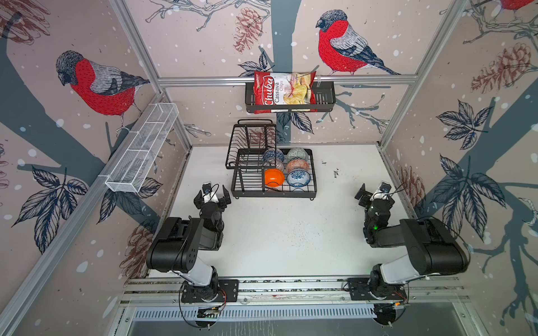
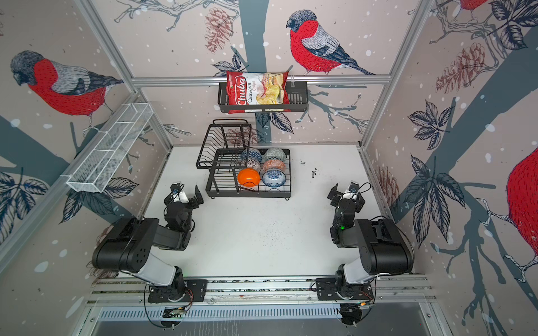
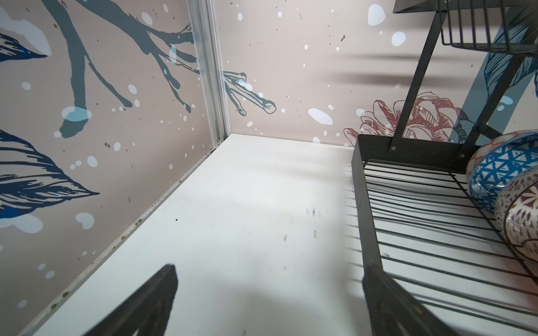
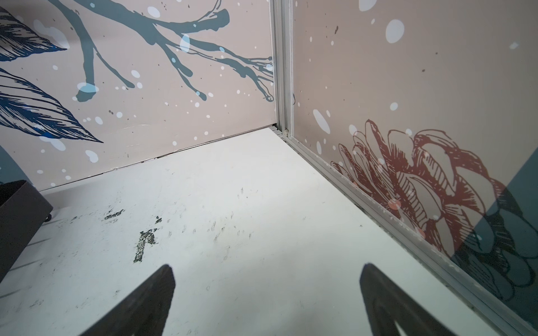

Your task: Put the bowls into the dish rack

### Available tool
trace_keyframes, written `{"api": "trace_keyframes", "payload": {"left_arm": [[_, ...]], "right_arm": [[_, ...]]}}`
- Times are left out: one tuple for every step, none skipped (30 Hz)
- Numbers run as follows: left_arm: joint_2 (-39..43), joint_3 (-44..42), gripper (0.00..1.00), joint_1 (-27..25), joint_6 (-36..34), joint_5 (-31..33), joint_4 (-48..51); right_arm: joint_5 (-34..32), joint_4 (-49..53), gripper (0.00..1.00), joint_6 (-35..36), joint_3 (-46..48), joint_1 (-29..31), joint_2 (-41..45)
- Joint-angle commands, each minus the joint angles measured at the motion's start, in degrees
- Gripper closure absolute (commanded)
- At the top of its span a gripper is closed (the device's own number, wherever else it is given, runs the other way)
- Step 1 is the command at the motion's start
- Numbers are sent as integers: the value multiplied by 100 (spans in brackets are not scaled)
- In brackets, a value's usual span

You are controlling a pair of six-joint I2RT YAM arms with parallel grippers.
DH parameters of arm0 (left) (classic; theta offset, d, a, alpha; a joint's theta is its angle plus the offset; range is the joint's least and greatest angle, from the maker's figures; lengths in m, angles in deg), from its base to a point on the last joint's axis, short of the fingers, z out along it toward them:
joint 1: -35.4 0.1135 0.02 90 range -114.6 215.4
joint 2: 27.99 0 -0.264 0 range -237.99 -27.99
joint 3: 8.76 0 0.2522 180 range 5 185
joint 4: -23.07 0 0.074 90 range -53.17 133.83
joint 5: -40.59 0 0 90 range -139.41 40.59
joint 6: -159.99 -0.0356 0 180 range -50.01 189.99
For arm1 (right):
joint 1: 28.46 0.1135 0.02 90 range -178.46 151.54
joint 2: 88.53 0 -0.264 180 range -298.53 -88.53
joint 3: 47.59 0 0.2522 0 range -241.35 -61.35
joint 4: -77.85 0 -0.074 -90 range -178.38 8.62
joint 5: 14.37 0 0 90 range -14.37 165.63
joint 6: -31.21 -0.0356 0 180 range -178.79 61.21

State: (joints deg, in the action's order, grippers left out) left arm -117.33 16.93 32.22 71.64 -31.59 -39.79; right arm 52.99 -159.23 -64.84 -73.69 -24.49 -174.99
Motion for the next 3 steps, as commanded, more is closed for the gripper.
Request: {"api": "trace_keyframes", "payload": {"left_arm": [[-4, 29, 1, 6, 28, -42, -78], [-4, 24, 1, 10, 20, -41, -77], [-3, 25, 1, 10, 25, -42, -73]], "right_arm": [[48, -25, 1, -48, -15, -17, 14], [50, -25, 1, -55, -6, -19, 28], [49, -41, 1, -55, 1, -17, 24]]}}
